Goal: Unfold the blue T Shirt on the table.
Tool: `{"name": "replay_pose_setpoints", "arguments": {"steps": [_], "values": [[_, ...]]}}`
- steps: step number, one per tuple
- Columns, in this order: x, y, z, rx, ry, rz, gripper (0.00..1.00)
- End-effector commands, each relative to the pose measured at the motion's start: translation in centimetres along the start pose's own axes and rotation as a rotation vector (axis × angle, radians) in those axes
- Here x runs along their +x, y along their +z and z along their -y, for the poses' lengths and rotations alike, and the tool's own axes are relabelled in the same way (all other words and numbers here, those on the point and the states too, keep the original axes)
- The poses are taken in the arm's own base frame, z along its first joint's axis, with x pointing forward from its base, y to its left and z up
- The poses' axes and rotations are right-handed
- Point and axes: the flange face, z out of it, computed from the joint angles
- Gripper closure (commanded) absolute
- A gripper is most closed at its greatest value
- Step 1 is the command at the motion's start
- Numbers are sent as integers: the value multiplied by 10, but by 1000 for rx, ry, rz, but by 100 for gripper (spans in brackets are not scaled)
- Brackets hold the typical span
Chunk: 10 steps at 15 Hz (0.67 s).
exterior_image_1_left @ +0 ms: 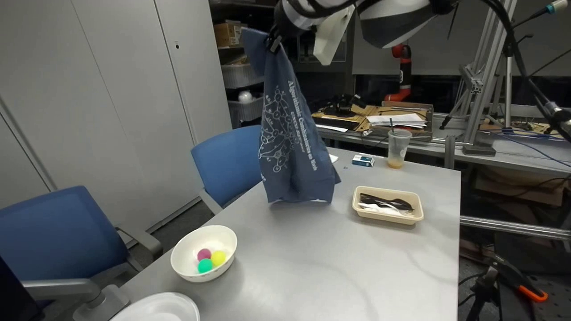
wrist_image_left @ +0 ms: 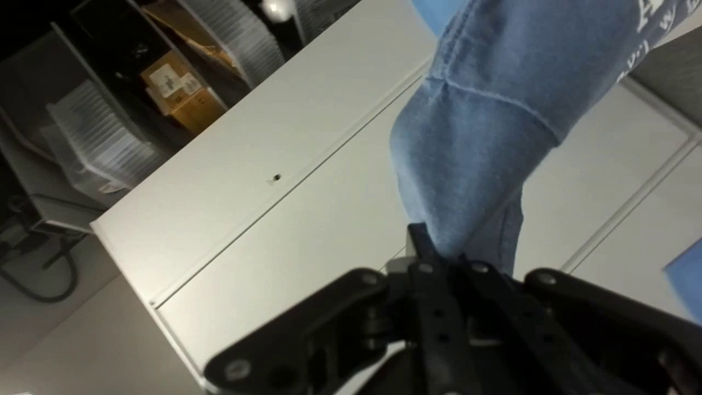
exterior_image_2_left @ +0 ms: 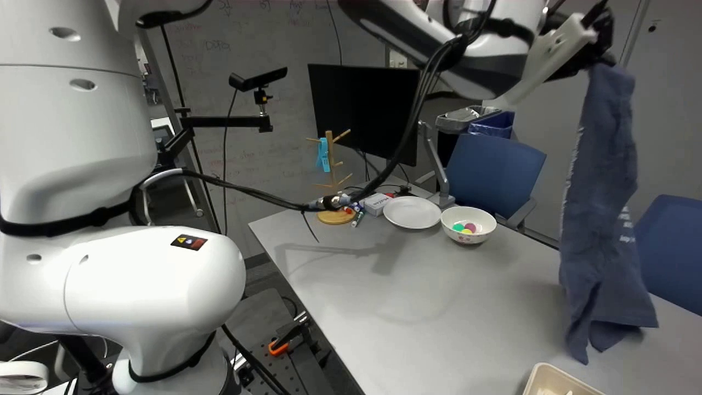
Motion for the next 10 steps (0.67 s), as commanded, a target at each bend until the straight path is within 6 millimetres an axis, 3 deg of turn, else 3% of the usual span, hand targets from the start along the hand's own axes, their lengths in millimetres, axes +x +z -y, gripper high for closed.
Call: {"name": "replay_pose_setpoints", "arguments": {"steps": [1, 6, 10], "values": [[-37, -37, 79, 205, -44, 31, 99], [-87, -94, 194, 493, -57, 40, 99], [-105, -146, 255, 738, -71, 20, 99]]}}
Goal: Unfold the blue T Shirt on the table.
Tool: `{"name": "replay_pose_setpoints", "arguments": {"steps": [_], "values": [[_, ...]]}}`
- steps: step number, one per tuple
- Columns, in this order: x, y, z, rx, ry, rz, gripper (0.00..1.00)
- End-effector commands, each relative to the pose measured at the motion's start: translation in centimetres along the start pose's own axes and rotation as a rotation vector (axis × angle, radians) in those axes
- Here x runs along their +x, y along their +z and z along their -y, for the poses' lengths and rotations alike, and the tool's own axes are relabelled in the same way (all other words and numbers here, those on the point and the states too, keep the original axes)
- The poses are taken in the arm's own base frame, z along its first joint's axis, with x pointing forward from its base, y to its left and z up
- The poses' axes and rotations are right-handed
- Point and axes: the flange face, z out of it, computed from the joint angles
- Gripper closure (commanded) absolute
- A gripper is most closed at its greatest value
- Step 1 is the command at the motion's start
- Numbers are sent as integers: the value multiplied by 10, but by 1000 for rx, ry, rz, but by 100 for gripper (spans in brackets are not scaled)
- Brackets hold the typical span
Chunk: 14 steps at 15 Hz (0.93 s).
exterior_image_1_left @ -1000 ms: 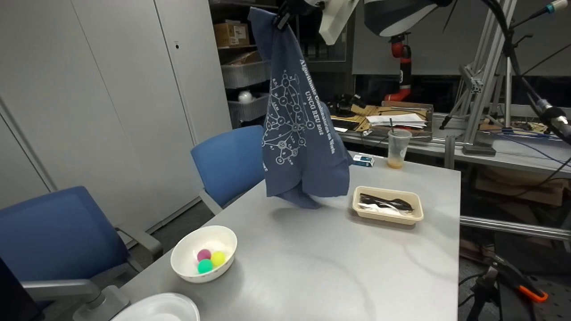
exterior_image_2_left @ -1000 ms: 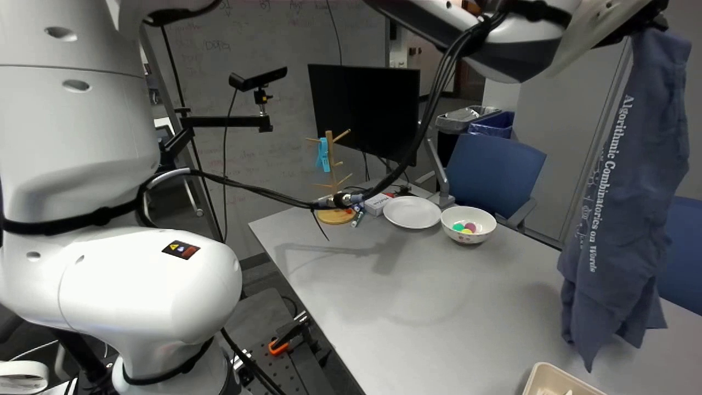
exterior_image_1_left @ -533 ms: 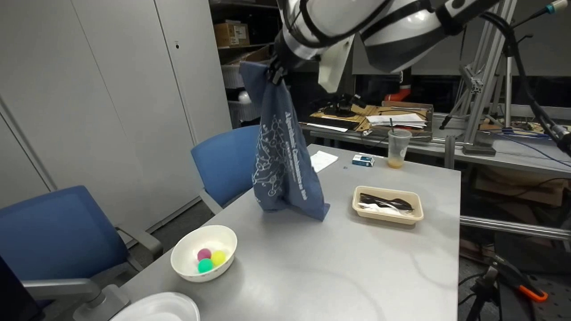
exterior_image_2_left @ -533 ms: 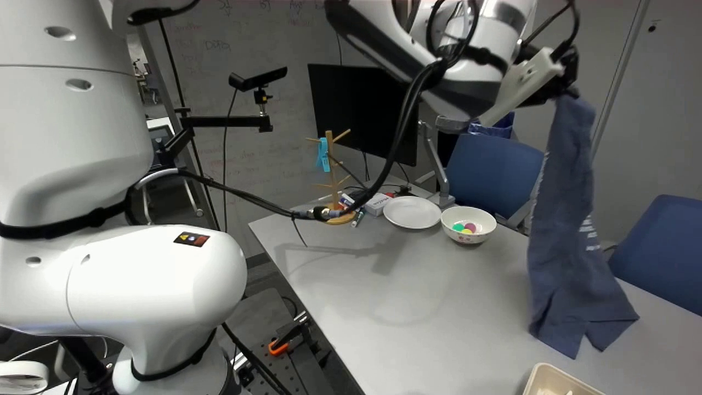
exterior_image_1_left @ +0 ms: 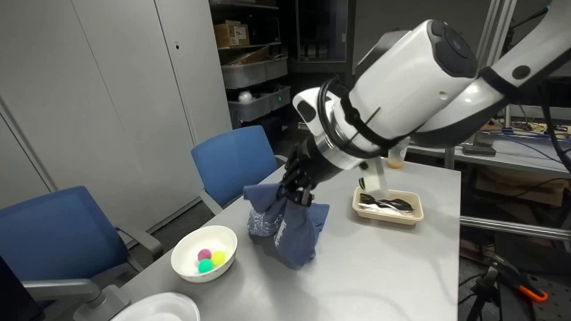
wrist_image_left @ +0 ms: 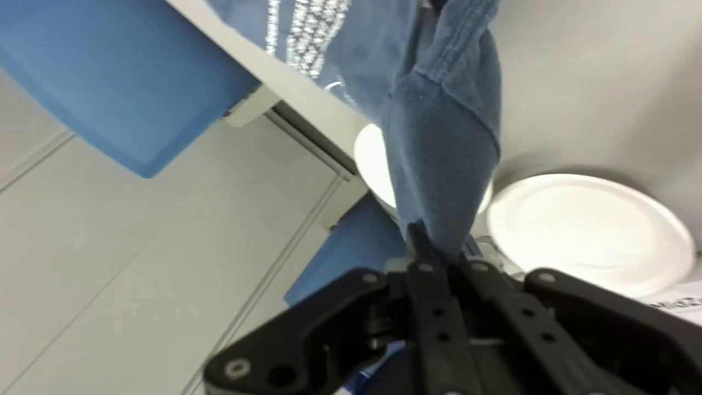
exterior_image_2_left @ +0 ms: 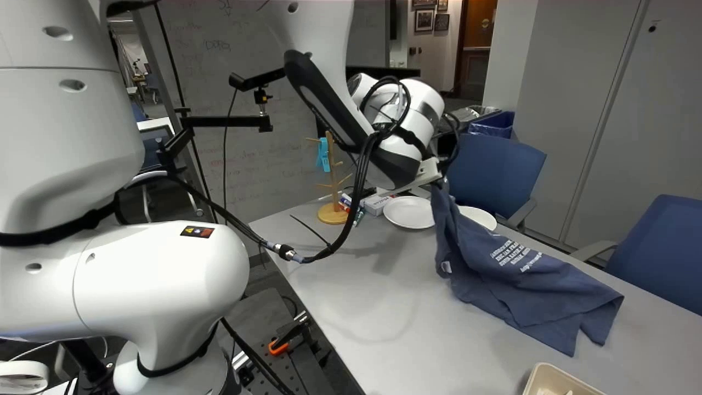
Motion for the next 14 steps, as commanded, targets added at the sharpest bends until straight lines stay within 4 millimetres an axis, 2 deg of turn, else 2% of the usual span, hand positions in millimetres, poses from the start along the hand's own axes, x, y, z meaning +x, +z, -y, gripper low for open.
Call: {"name": "replay_pose_setpoints", "arguments": {"steps": [1, 6, 7, 8, 11, 14], "values": [[-7, -18, 55, 203, -19, -42, 99], [-10, -41, 117, 483, -106, -107, 99], [-14, -42, 128, 540, -119, -109, 71], [-19, -42, 139, 598, -131, -105, 69], [-41, -41, 163, 764, -178, -58, 46], [-61, -36, 177, 889, -256, 36, 24]]}}
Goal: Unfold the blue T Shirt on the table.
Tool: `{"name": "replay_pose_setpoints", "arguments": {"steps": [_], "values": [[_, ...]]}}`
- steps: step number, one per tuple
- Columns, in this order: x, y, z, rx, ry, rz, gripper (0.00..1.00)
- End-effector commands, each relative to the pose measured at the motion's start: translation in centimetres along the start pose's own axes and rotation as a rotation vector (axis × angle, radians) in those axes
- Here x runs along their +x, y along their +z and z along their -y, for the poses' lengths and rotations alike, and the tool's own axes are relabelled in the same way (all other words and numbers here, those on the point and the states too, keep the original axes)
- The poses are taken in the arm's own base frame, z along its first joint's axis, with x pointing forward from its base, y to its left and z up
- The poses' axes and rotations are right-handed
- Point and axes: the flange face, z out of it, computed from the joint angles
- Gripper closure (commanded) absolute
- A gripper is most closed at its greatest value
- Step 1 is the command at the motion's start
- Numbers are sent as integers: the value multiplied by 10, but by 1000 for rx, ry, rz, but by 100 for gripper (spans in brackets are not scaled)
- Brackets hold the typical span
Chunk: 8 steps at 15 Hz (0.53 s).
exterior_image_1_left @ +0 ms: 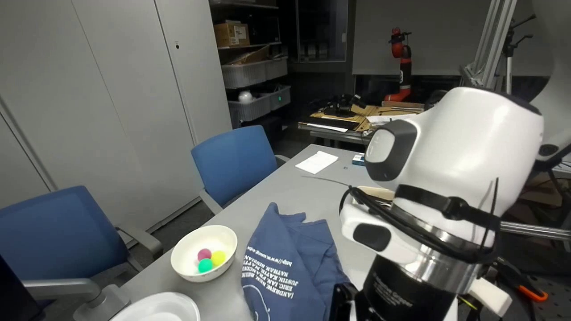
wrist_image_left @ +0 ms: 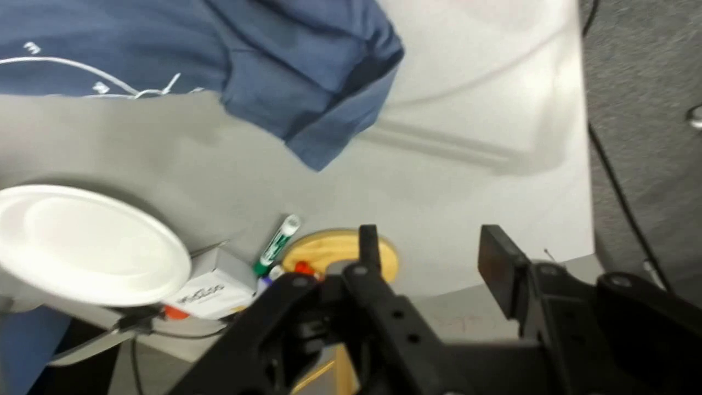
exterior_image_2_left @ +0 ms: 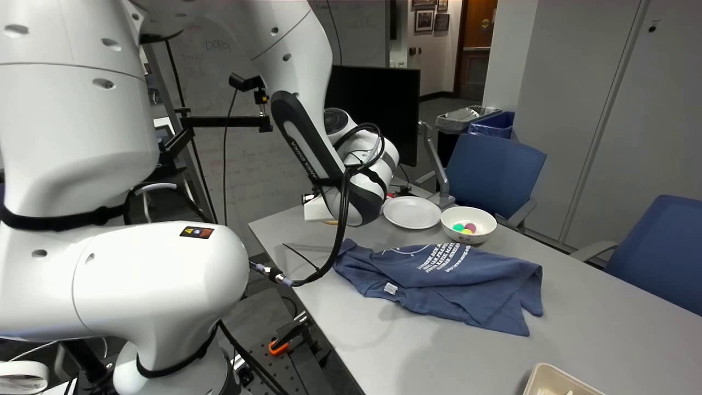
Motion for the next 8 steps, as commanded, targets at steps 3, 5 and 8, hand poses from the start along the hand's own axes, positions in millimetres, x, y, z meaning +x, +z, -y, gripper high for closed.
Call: {"name": "replay_pose_setpoints", "arguments": {"steps": [3, 5, 8], "values": [[-37, 14, -8, 192, -39, 235, 3], [-51, 16, -29, 172, -14, 310, 0], [-63, 14, -68, 122, 60, 395, 0]]}}
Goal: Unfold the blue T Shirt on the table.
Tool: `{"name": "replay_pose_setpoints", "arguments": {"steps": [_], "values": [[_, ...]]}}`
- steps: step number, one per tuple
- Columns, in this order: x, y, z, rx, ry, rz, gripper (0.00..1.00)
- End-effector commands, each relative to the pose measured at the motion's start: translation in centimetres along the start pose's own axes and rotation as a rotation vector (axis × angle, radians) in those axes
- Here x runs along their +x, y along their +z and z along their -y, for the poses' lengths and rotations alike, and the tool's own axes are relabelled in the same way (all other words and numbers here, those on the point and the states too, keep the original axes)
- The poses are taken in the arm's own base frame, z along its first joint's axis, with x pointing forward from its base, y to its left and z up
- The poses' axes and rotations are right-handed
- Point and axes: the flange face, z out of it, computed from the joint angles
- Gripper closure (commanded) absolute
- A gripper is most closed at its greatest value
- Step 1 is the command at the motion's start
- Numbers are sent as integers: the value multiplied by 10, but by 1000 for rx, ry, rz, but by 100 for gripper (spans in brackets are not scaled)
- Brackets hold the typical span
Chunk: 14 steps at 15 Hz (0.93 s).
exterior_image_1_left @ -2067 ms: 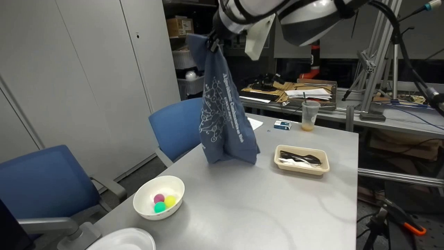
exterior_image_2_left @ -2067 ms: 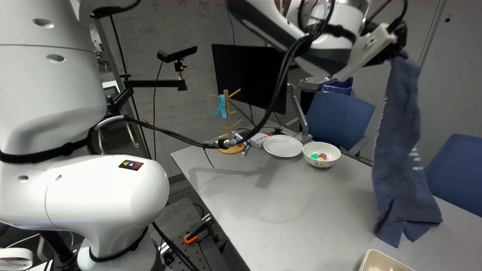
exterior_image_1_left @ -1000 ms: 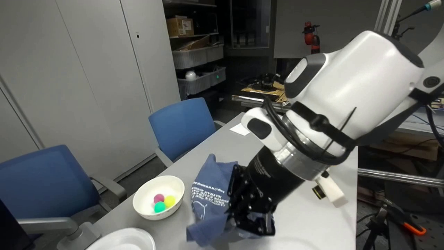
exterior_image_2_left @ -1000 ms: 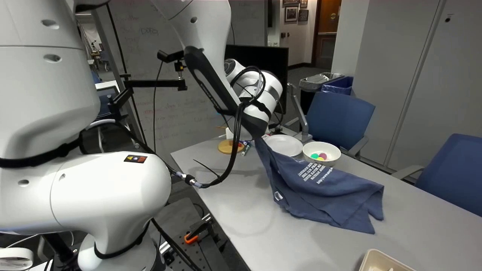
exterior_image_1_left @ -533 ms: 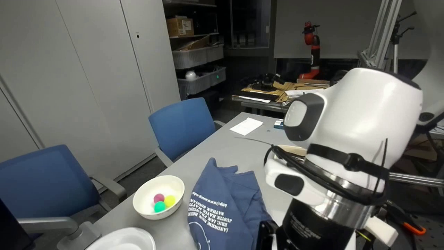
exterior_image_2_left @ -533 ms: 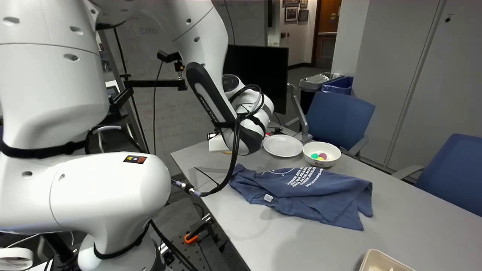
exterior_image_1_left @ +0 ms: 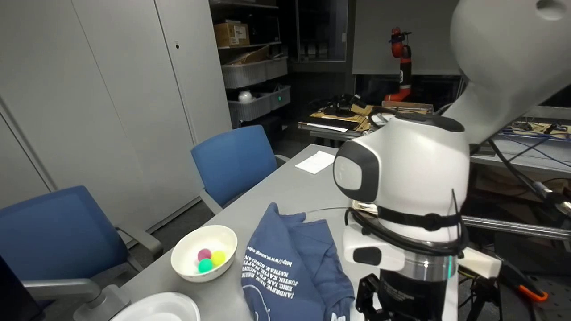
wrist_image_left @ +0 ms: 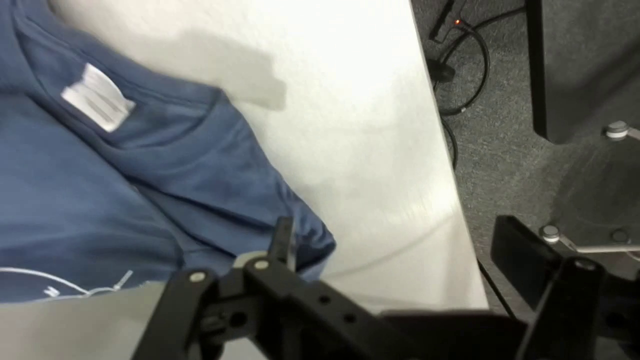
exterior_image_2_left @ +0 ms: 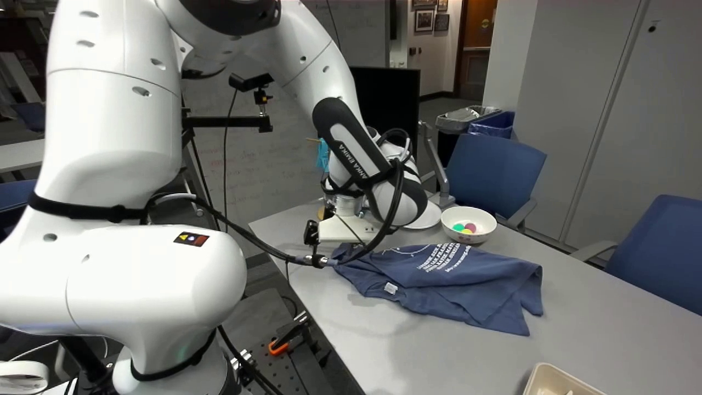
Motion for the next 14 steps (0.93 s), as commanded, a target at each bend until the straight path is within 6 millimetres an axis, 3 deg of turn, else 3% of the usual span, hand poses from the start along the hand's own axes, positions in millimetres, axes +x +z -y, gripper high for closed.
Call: {"name": "replay_pose_setpoints", "arguments": {"steps": [1, 4, 6, 14], "values": [[-8, -9, -54, -41, 101, 72, 0], [-19, -12, -88, -91, 227, 88, 0], [-27, -7, -99, -113, 336, 112, 0], [-29, 37, -112, -143, 703, 150, 0]]}}
